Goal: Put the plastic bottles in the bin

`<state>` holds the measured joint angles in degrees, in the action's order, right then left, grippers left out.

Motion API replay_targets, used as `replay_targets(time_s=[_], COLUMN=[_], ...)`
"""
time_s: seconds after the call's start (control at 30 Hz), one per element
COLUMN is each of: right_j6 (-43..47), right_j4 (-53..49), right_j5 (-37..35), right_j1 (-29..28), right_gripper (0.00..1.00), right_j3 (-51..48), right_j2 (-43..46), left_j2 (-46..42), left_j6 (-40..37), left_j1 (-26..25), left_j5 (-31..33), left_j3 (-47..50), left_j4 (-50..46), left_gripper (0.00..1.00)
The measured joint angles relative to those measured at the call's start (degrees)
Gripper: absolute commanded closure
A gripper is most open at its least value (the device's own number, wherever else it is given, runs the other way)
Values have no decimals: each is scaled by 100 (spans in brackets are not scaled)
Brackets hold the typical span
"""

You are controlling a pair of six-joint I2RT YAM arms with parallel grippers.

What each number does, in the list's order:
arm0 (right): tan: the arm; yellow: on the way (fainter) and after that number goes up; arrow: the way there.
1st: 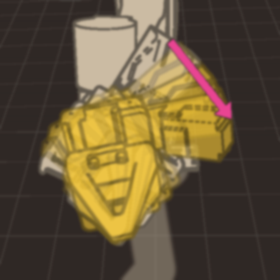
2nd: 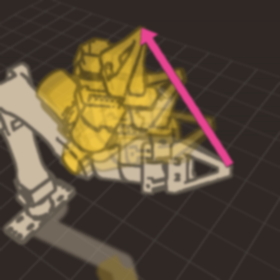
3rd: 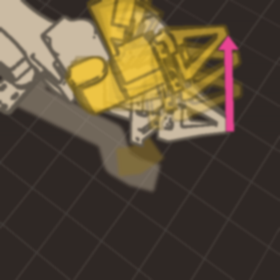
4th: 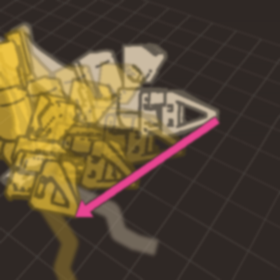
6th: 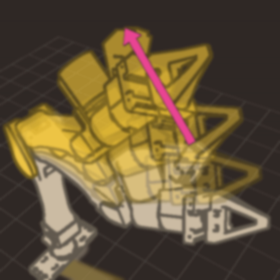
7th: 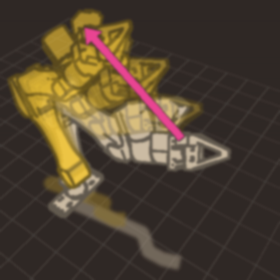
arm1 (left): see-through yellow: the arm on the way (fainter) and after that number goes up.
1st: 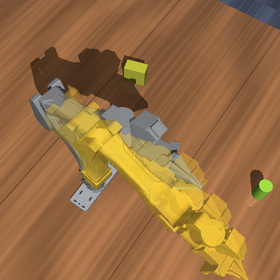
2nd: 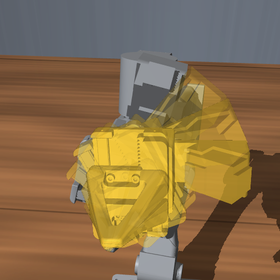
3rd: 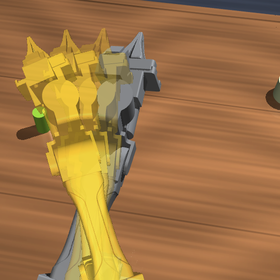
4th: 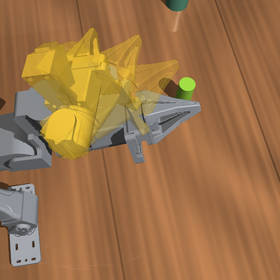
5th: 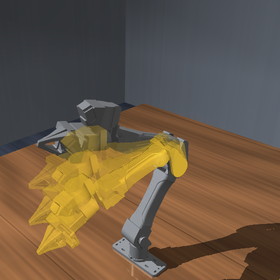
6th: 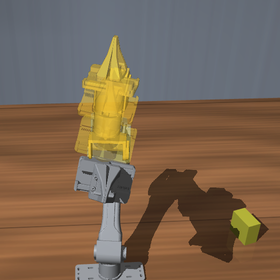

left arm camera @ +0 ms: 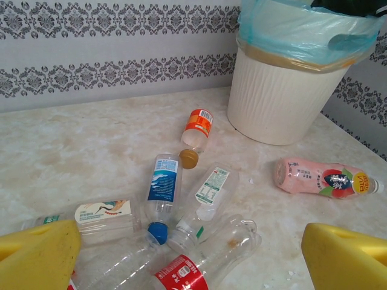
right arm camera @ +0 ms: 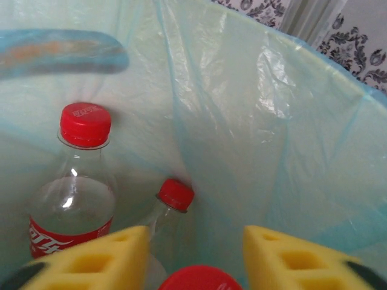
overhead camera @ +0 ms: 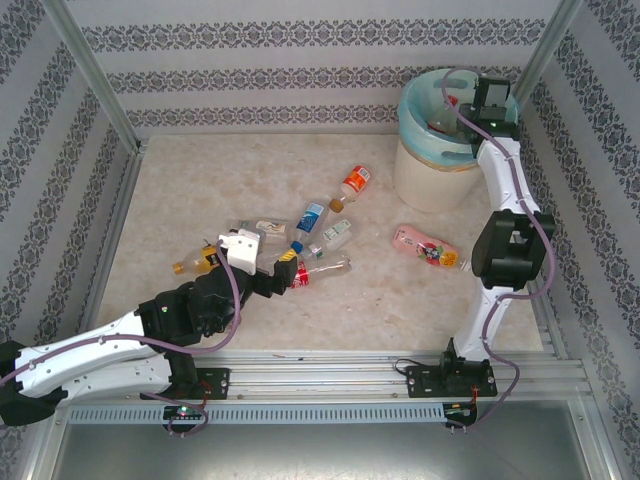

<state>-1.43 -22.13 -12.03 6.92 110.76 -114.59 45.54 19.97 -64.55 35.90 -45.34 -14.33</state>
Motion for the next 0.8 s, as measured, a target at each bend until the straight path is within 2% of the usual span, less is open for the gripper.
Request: replay_targets(time_s=[0.23, 0.53, 0.67, 0.8], right_j6=[-168, -179, -170, -197], right_j4=[-33, 33, 177, 223], right_j5=[197, 205, 203, 203], right_j1=[-7, -186, -444, -833], right_gripper=[29, 28, 28, 29], right_j3=[72, 225, -291, -1189], right_j2=[297, 1215, 1849, 2859], left_j2=[0, 0, 149, 531], left_j6=[-7, -31, -173, -372], left_j1=[0, 0, 0, 0], left_j5=[39, 35, 35, 35], left_j3=[0, 0, -138, -496], left_j4=[-11, -11, -245, -584], left_gripper=[6, 7, 8, 8])
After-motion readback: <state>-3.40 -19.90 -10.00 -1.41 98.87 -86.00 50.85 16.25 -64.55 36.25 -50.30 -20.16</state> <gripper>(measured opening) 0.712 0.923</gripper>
